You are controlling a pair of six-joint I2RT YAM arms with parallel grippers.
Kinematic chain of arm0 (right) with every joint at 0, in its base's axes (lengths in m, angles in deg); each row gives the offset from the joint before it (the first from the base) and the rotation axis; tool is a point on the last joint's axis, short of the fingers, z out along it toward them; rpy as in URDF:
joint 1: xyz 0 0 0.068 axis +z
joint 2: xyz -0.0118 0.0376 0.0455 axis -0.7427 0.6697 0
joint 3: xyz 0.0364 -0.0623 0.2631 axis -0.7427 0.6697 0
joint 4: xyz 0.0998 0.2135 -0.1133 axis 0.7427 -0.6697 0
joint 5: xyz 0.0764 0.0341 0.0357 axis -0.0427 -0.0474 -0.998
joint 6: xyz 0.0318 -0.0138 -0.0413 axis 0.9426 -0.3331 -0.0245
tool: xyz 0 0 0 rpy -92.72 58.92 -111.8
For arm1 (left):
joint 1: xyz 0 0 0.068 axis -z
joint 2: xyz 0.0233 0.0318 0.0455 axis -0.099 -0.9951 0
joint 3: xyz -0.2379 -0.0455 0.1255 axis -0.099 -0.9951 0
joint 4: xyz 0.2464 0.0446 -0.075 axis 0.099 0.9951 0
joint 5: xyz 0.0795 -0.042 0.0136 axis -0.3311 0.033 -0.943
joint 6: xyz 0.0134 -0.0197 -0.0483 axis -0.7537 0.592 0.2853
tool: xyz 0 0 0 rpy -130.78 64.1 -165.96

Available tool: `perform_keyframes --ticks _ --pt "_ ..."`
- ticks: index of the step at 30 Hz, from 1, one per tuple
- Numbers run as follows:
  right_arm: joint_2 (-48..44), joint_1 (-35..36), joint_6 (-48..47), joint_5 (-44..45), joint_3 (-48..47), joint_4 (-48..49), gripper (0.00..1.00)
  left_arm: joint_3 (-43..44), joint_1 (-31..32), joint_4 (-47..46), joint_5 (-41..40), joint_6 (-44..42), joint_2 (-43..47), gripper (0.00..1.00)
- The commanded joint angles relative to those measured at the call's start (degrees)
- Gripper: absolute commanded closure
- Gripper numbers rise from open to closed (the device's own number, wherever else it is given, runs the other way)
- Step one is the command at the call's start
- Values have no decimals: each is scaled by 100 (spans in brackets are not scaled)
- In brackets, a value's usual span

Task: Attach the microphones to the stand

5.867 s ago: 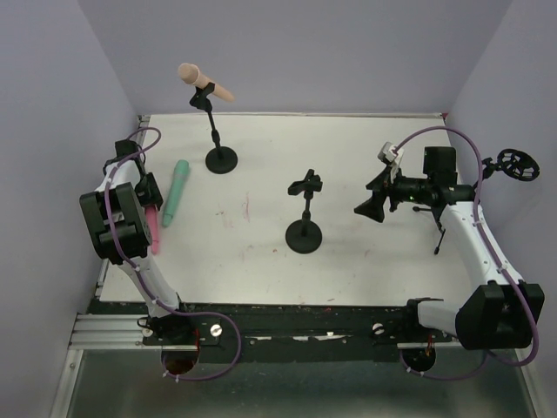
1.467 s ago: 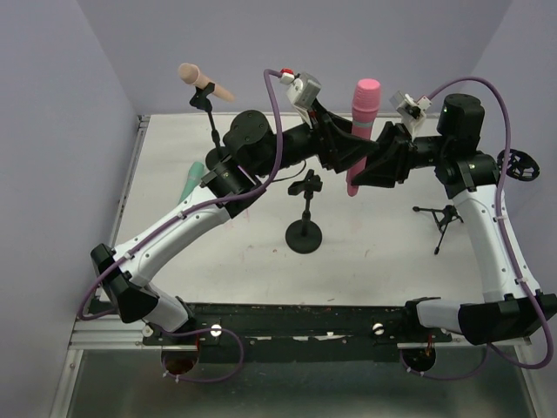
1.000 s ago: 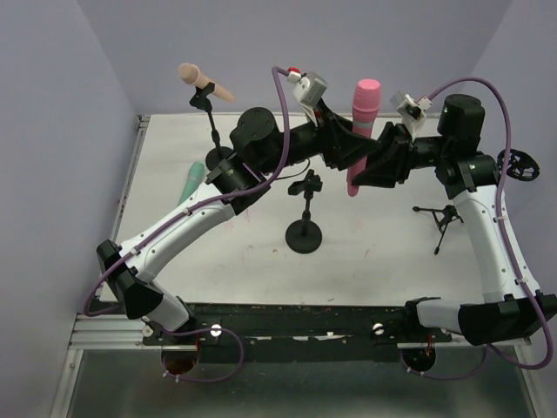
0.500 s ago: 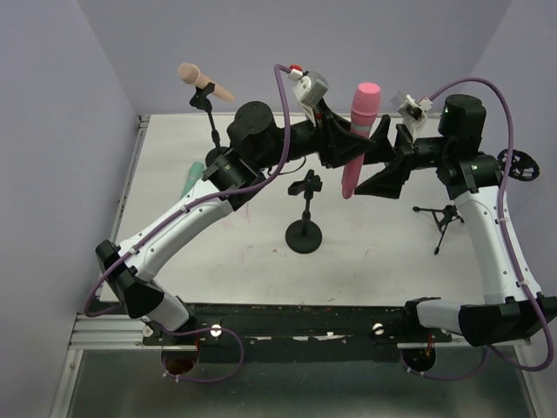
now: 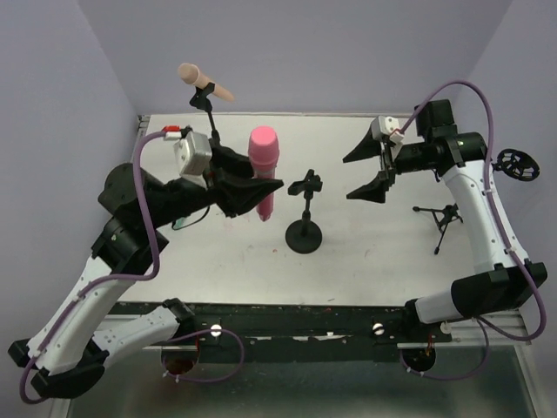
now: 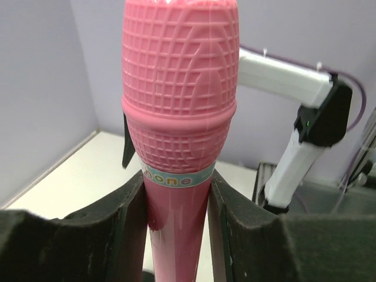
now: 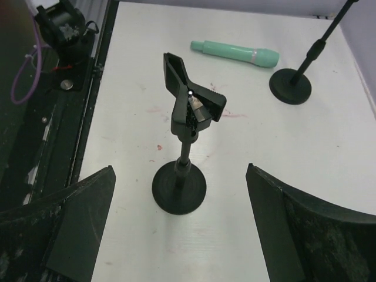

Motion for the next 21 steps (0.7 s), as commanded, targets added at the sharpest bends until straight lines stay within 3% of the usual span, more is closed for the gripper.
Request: perform_keyframes --ticks 1,11,21 --pt "449 332 -1600 253 -204 -962 0 -1153 -214 528 -229 -680 826 100" --pt "1135 1027 -397 578 -433 57 0 -2869 -223 -245 -633 -259 2049 100" --pt "1637 1572 -97 683 -732 233 0 -3037 -214 -184 -809 -259 2173 100"
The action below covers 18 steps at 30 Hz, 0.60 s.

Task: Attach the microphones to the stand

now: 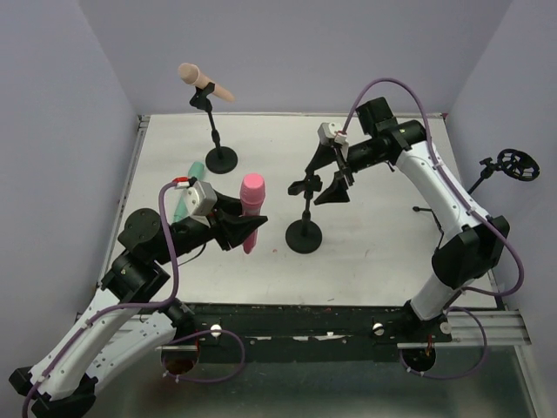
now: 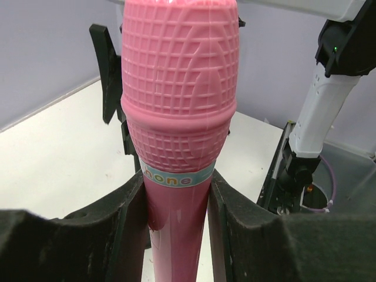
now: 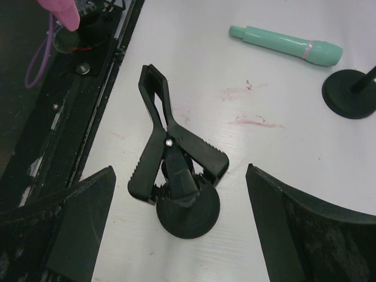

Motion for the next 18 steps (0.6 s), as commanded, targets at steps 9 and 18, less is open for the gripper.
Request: perform_keyframes --ticks 9,18 --pt "65 327 81 194 -57 94 3 -10 -20 -276 -103 17 18 100" --pt "-523 204 1863 28 1032 1938 1 -177 -20 -452 -33 157 88 100"
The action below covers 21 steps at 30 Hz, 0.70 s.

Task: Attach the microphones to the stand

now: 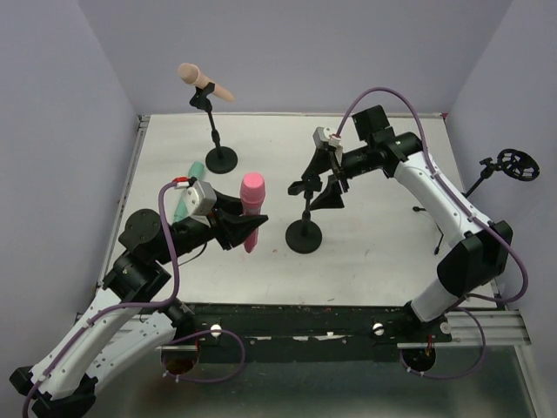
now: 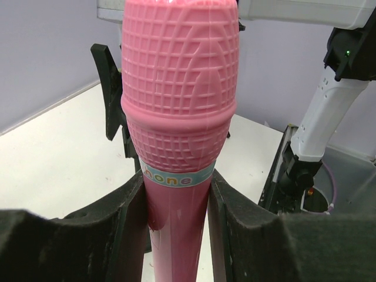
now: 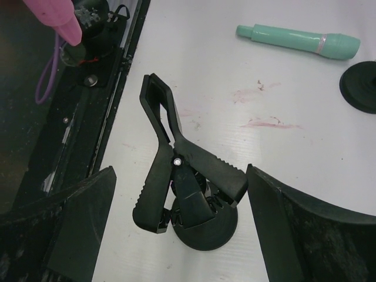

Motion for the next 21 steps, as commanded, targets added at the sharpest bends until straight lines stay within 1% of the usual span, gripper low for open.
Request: perform_keyframes --ticks 1,3,5,9,12,16,21 --pt "-436 -163 1132 -86 629 1282 1 -183 -18 -299 5 135 105 100" --pt "-524 -304 1388 -174 858 1625 0 -254 -18 -334 -13 162 167 100" --pt "-595 -375 1433 -262 1051 1767 0 -298 -18 -352 -22 206 211 100" --pt "-736 -392 1249 -394 1482 2039 1 -350 -18 -352 -48 267 255 100" --pt "-727 -384 1074 -648 1746 2215 1 -333 -18 -334 -57 285 246 100" --pt "-604 -384 1073 -1052 1949 2575 5 -263 -18 -299 -74 346 211 100" --pt "-674 -392 1099 -1176 2317 2962 8 -210 -17 -290 -74 434 176 100"
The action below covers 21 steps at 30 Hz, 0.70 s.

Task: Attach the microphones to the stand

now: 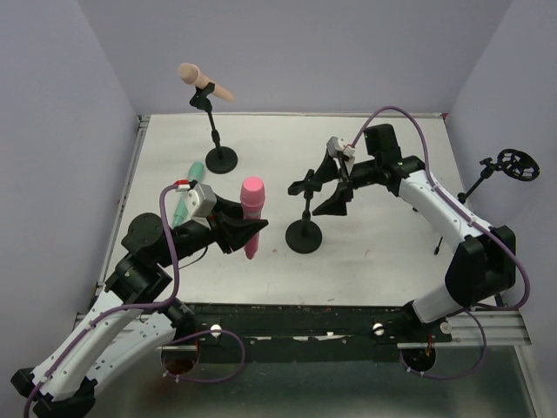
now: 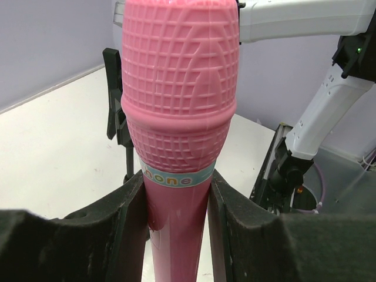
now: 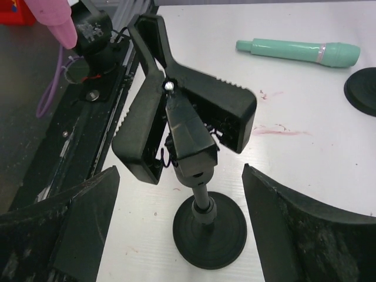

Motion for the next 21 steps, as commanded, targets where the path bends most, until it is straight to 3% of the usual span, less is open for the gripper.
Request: perform_keyframes --ticks 1,13,16,21 --pt "-77 10 61 -464 418 734 8 129 -18 -187 -74 152 -1 100" --pt "19 19 1317 -411 1139 2755 18 173 -18 -293 -127 355 -63 100" --pt "10 19 2029 -271 1412 3802 26 182 -18 -240 -136 390 -36 100" --pt "-95 19 2004 -393 1544 3795 40 138 -18 -214 -197 390 52 100"
